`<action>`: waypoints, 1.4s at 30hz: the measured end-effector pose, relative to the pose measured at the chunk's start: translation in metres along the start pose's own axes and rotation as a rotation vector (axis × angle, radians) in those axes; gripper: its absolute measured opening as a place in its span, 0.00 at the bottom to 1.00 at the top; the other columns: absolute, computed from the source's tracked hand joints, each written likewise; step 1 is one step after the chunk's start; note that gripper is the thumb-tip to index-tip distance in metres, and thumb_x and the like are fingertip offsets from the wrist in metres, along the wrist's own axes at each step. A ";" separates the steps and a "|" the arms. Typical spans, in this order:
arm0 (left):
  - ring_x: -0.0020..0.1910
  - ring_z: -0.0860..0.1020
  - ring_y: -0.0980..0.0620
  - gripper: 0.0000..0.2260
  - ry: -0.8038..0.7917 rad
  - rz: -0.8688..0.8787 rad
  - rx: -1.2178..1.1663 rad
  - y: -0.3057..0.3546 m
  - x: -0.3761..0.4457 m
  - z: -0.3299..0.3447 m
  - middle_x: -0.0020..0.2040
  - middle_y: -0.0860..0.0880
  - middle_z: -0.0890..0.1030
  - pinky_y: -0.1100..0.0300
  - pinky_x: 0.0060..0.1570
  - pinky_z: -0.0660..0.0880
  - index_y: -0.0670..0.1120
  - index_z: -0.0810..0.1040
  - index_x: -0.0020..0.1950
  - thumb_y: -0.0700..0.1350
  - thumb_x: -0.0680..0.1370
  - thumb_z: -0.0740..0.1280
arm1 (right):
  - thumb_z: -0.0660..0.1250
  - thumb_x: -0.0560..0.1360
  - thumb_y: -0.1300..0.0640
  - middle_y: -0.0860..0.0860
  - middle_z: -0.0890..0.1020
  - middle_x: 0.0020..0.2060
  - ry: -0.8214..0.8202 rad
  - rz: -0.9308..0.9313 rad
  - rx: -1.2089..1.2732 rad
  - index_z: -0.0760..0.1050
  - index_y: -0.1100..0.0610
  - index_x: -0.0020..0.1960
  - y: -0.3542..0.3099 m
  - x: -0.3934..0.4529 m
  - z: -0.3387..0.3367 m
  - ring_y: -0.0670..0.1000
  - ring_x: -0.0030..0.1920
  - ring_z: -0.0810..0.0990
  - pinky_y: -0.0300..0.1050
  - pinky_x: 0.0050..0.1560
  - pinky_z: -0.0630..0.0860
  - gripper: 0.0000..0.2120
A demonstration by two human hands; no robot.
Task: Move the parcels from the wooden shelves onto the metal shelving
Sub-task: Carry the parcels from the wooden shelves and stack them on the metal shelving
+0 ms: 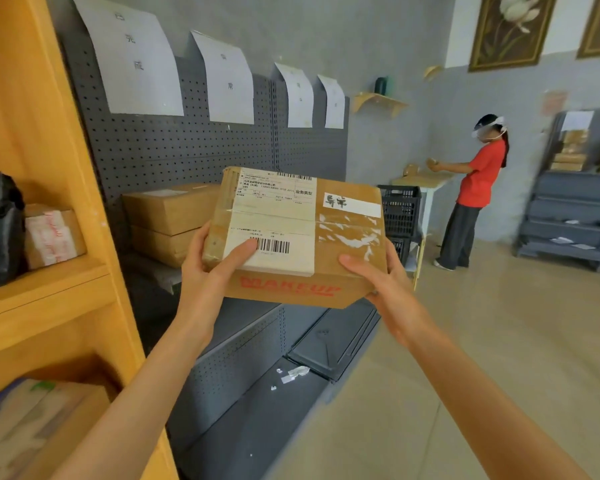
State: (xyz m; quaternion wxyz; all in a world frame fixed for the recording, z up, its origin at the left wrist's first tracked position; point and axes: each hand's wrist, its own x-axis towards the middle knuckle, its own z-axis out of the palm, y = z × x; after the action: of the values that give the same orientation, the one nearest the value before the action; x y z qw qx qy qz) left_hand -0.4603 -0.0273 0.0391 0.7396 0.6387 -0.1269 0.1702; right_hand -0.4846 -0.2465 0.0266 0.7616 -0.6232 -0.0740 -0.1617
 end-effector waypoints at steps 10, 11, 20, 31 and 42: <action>0.51 0.75 0.66 0.20 0.038 -0.001 -0.037 -0.076 0.138 0.067 0.51 0.63 0.79 0.68 0.48 0.69 0.63 0.67 0.58 0.46 0.73 0.70 | 0.76 0.62 0.51 0.46 0.81 0.56 -0.012 0.021 -0.045 0.67 0.46 0.66 0.033 0.160 -0.042 0.47 0.54 0.82 0.40 0.47 0.76 0.35; 0.51 0.75 0.67 0.20 0.044 0.003 -0.041 -0.080 0.154 0.075 0.51 0.64 0.78 0.69 0.47 0.68 0.62 0.67 0.59 0.46 0.73 0.70 | 0.74 0.62 0.50 0.46 0.81 0.57 -0.017 0.021 -0.054 0.67 0.46 0.66 0.032 0.180 -0.045 0.47 0.54 0.82 0.40 0.48 0.76 0.35; 0.54 0.79 0.60 0.21 0.039 0.020 -0.014 -0.116 0.270 0.138 0.55 0.59 0.81 0.63 0.48 0.73 0.58 0.71 0.63 0.48 0.72 0.71 | 0.72 0.63 0.47 0.46 0.82 0.57 -0.054 -0.007 -0.044 0.70 0.47 0.68 0.041 0.328 -0.081 0.45 0.53 0.82 0.38 0.47 0.77 0.33; 0.53 0.80 0.55 0.30 0.307 0.115 0.115 -0.146 0.379 0.178 0.55 0.55 0.82 0.55 0.54 0.77 0.51 0.73 0.65 0.53 0.65 0.77 | 0.72 0.62 0.45 0.44 0.82 0.54 -0.205 0.009 0.111 0.72 0.48 0.65 0.087 0.497 -0.083 0.42 0.51 0.82 0.38 0.46 0.76 0.33; 0.43 0.80 0.60 0.17 0.681 0.129 0.199 -0.160 0.473 0.194 0.51 0.53 0.80 0.67 0.33 0.75 0.51 0.74 0.55 0.56 0.71 0.71 | 0.72 0.68 0.44 0.46 0.82 0.55 -0.559 0.040 0.163 0.74 0.47 0.62 0.104 0.648 -0.042 0.46 0.55 0.81 0.50 0.60 0.75 0.24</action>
State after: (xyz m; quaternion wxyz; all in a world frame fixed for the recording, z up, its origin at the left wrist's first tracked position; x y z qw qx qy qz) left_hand 0.0421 -0.1971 0.1156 0.6615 0.6048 0.1037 0.4312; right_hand 0.1536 -0.3692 0.1252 0.7623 -0.5817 -0.2813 0.0378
